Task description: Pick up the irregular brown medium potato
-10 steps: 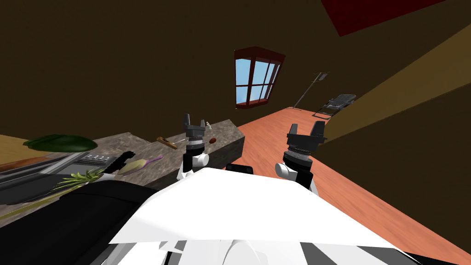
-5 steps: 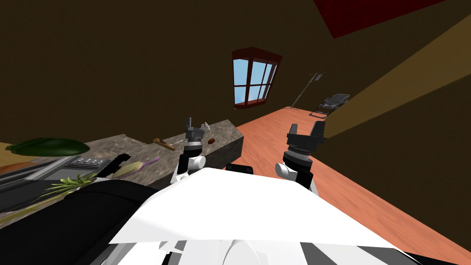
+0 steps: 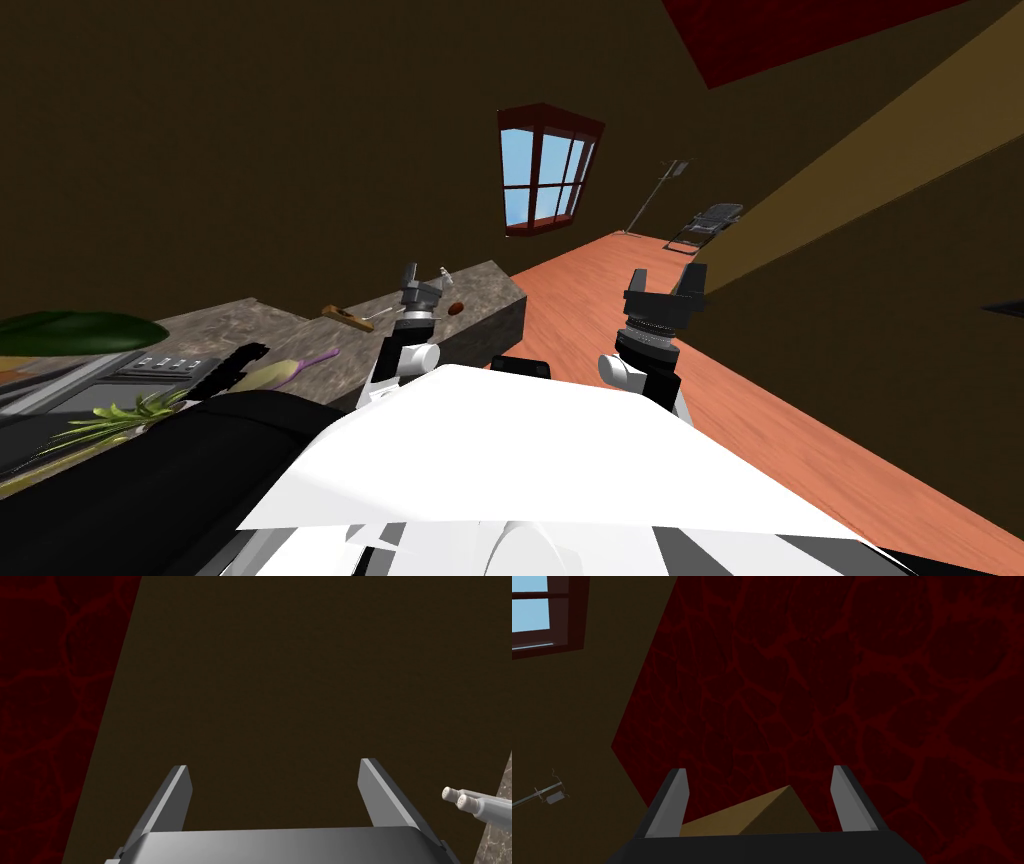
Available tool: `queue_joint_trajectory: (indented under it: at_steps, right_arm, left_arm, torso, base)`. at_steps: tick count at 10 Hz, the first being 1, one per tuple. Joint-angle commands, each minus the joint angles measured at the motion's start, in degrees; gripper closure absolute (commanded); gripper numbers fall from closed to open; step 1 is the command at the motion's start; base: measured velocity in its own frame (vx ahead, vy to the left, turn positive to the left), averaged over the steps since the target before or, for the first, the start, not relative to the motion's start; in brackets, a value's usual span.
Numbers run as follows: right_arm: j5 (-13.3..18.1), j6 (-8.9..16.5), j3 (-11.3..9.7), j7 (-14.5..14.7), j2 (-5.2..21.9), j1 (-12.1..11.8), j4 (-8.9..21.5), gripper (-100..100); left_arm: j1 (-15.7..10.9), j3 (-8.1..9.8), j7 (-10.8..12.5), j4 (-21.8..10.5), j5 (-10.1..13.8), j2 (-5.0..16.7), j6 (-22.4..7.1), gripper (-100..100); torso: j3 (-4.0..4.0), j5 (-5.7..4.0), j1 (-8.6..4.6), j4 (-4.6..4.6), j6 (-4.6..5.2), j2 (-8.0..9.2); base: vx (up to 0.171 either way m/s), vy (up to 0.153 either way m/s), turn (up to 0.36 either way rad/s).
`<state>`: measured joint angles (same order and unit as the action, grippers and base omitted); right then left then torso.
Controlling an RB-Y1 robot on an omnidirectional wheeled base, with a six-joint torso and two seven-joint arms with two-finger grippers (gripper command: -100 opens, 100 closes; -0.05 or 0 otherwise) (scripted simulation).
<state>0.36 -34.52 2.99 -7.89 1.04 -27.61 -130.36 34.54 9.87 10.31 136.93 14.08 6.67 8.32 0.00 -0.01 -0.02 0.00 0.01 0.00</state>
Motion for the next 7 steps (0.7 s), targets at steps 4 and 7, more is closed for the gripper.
queue_joint_trajectory:
  at_steps: [4, 7]
  right_arm:
    - [0.00, 0.00, 0.00, 0.00, 0.00, 0.00, 0.00, 0]
    - [0.00, 0.00, 0.00, 0.00, 0.00, 0.00, 0.00, 0]
  left_arm:
    - [3.22, 2.44, 1.59, 0.56, 3.09, 0.50, -6.56, -100]
    - [4.38, 3.39, 2.17, 0.73, 4.26, 0.63, -9.42, -100]
  torso:
    - [0.00, 0.00, 0.02, 0.00, -0.01, 0.00]
    - [0.00, 0.01, 0.02, 0.00, 0.00, 0.00]
  base:
    - [0.003, -0.005, -0.059]
    - [0.004, -0.003, -0.058]
